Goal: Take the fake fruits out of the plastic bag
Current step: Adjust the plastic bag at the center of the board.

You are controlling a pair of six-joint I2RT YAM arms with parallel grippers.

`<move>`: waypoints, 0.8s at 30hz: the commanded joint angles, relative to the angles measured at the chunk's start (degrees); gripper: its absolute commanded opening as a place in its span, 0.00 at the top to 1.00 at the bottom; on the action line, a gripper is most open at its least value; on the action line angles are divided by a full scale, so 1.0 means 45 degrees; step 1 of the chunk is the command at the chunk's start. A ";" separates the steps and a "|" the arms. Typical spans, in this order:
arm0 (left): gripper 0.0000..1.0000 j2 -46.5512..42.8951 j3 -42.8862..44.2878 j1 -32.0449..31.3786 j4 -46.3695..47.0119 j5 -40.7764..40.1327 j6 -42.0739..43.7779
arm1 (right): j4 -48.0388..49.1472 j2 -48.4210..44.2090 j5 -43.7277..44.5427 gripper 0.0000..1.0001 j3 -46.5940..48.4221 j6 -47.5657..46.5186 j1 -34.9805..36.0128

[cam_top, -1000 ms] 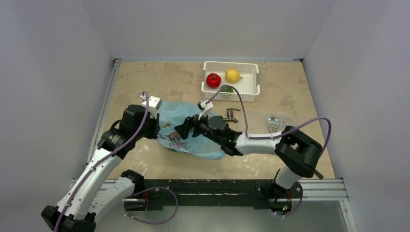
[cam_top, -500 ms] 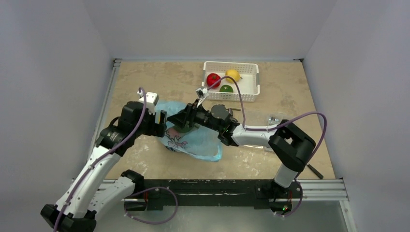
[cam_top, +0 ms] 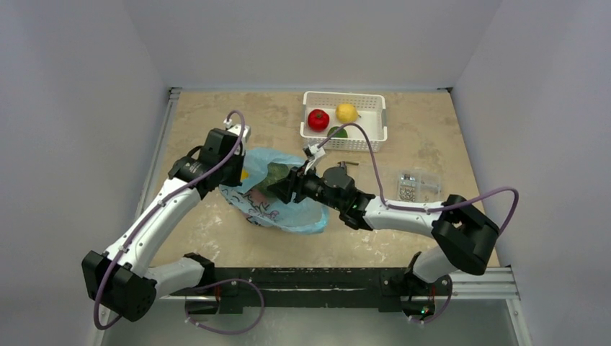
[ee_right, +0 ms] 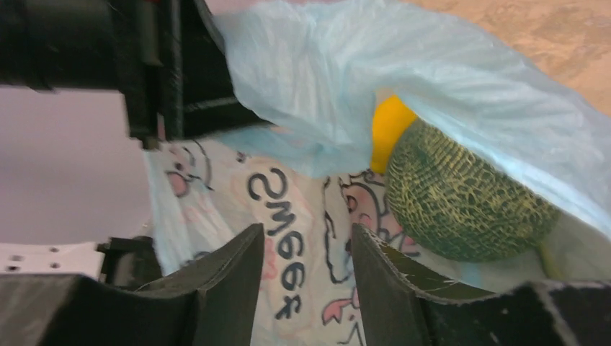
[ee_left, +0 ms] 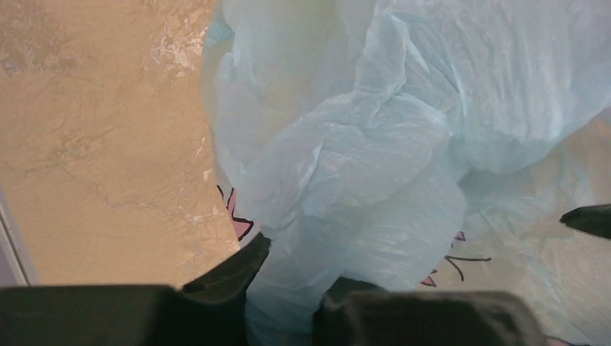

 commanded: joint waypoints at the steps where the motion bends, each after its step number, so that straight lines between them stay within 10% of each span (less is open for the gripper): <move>1: 0.97 -0.1133 0.0227 0.0027 0.1108 0.0456 0.0631 | -0.1025 -0.0185 0.1808 0.57 -0.0284 -0.1523 0.0778; 17: 1.00 -0.3404 0.1426 0.0008 0.2671 0.6376 0.0726 | -0.1379 0.1920 0.4733 0.69 0.1961 -0.0797 0.0808; 24: 1.00 -0.3554 -0.1357 0.0011 0.1492 0.4434 0.0846 | -0.0842 0.1518 0.4567 0.65 0.0139 -0.0991 0.0870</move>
